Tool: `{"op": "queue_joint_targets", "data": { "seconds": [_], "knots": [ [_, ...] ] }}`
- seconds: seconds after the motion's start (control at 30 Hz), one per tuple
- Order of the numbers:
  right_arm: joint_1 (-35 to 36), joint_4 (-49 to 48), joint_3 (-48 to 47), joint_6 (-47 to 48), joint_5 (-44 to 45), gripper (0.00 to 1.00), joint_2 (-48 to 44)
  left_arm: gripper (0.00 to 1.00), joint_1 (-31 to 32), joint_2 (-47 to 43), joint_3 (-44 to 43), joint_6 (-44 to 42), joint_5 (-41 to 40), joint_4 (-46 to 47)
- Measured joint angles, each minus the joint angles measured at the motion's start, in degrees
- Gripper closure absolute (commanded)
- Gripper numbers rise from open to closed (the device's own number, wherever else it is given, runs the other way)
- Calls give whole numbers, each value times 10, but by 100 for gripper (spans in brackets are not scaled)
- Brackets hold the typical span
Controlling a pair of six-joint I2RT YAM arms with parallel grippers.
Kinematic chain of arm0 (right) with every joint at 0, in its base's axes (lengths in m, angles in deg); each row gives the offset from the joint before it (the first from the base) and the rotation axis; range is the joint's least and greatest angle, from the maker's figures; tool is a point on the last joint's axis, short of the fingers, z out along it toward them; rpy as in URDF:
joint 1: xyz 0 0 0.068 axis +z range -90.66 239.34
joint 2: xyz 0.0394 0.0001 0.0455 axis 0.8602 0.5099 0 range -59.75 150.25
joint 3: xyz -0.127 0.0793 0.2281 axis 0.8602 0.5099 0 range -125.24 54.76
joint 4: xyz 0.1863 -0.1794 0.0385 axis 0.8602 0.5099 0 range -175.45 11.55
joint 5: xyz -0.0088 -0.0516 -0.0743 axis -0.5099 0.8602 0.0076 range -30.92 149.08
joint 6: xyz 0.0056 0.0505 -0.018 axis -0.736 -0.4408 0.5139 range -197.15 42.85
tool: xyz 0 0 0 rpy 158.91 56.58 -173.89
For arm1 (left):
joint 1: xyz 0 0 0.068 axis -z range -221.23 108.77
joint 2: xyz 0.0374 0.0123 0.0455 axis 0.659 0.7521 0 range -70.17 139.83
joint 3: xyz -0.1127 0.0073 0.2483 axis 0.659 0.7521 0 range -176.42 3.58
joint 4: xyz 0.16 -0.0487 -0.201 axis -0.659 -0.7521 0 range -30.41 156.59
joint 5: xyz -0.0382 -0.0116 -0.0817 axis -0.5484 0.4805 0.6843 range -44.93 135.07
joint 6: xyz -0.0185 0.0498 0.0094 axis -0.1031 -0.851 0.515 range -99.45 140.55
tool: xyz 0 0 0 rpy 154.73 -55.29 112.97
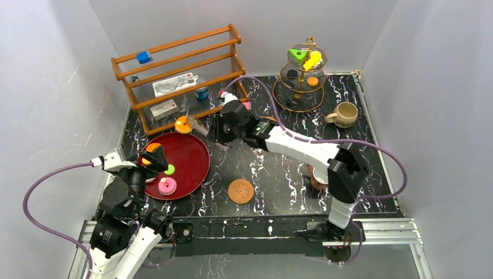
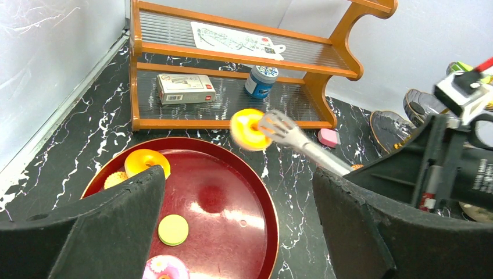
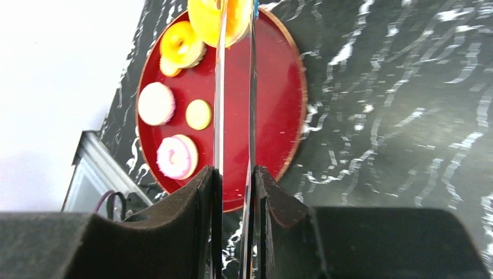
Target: Serve the afternoon tea
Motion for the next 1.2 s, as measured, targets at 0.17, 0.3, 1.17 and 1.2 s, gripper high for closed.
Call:
{"op": "queue_joint_targets", "data": {
  "seconds": [0.17,0.3,1.17,1.2],
  "knots": [
    [-42,24,45,14,30,68,-66,5,0,0,0,0,0,0],
    [-90,44,68,19,44,67,-113,5,0,0,0,0,0,0],
    [-421,140,127,71,34,66,-261,5,0,1,0,0,1,0],
    [-426,141,128,71,30,66,-262,5,0,1,0,0,1,0]
  ]
}}
